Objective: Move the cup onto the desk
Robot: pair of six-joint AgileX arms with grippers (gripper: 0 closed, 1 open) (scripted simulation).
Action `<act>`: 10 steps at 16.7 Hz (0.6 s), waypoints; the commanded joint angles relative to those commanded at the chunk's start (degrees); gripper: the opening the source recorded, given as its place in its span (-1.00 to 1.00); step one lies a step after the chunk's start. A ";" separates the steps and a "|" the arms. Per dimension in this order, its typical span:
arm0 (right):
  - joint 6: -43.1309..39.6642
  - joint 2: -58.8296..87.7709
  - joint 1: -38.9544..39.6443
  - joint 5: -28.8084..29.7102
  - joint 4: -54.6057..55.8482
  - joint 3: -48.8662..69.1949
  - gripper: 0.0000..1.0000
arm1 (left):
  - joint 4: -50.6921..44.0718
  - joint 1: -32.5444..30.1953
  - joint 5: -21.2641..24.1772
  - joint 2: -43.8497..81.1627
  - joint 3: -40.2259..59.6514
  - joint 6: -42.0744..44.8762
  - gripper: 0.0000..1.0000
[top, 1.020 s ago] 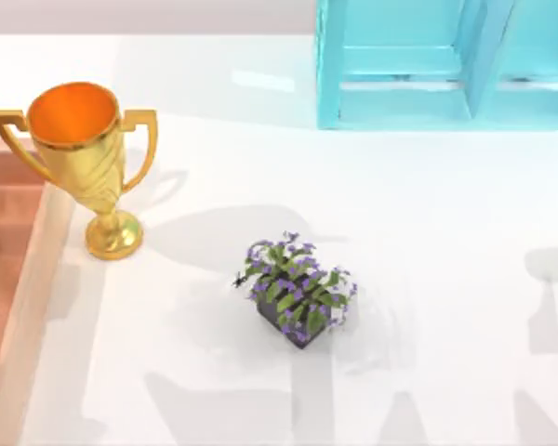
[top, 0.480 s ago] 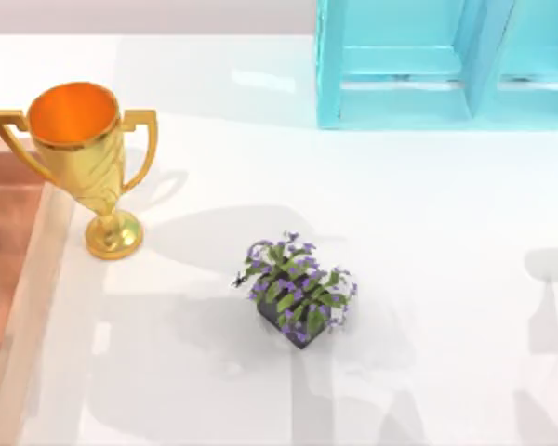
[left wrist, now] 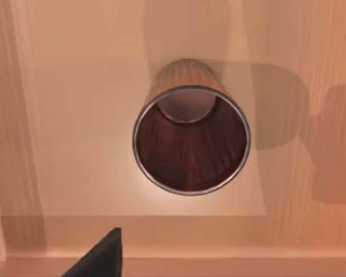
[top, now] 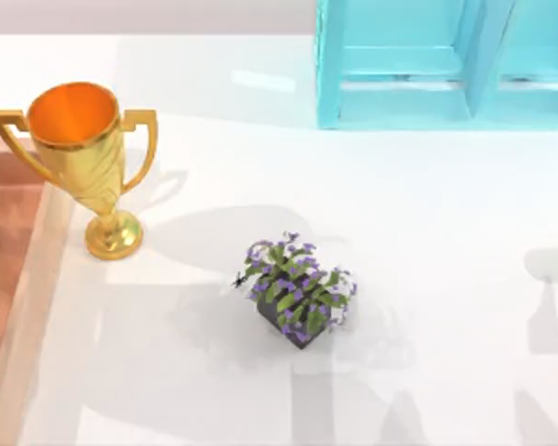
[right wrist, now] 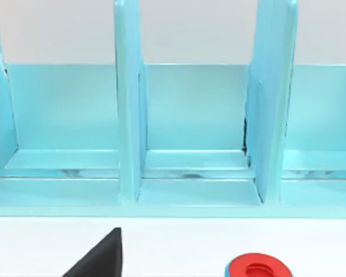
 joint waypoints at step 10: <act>0.00 0.00 0.00 0.00 0.00 0.00 1.00 | 21.78 0.56 0.01 4.75 -16.95 0.44 1.00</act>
